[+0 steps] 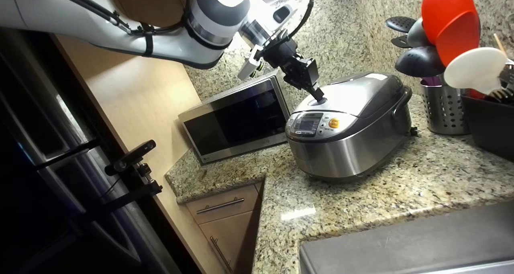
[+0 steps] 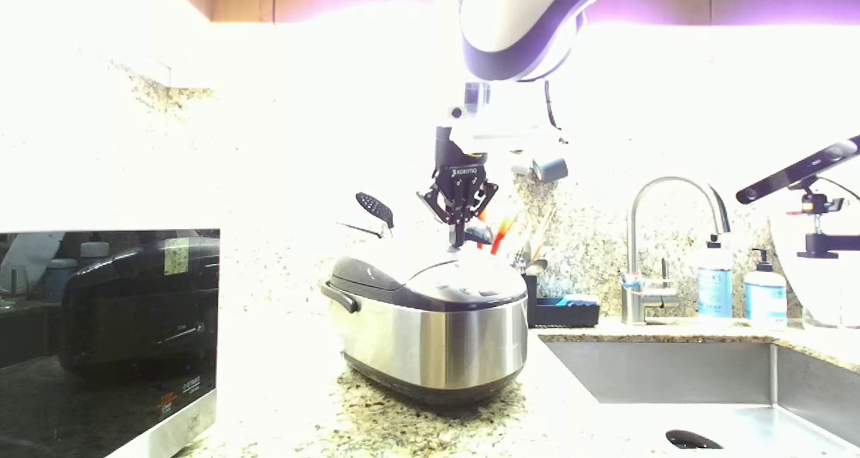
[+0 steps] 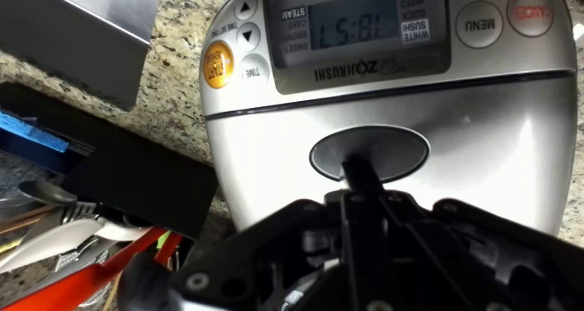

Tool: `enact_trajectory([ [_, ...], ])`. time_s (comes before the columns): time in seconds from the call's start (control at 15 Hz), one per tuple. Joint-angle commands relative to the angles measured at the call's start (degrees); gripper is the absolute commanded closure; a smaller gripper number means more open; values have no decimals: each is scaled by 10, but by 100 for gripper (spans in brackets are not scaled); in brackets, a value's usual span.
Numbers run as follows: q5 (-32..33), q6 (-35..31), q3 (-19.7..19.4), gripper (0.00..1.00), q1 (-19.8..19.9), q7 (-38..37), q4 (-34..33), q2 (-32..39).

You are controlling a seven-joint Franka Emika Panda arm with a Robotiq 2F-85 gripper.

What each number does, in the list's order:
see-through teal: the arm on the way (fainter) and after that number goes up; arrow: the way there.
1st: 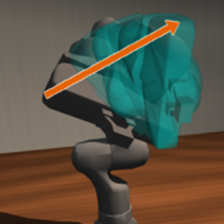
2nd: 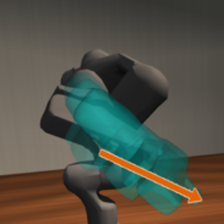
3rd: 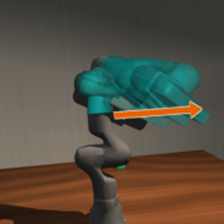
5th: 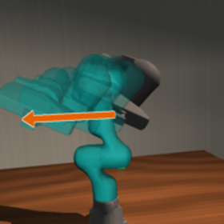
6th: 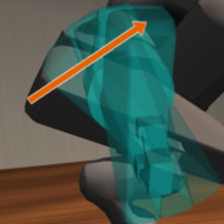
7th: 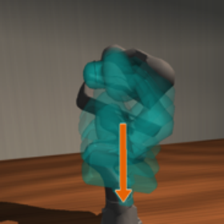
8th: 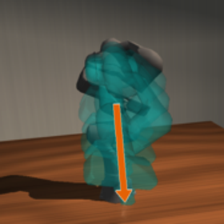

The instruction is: Open the lid of the rice cooker.

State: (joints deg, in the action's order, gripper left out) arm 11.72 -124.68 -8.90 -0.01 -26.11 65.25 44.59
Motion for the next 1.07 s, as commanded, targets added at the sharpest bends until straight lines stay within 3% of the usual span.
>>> enact_trajectory([
  [0.0, -9, 41, -12, 100, -10, -9, -44, 23],
  [0.67, -1, 89, -22, 100, -16, -16, -99, 62],
  [1.0, 7, 77, -27, 100, -23, -9, -53, -8],
])
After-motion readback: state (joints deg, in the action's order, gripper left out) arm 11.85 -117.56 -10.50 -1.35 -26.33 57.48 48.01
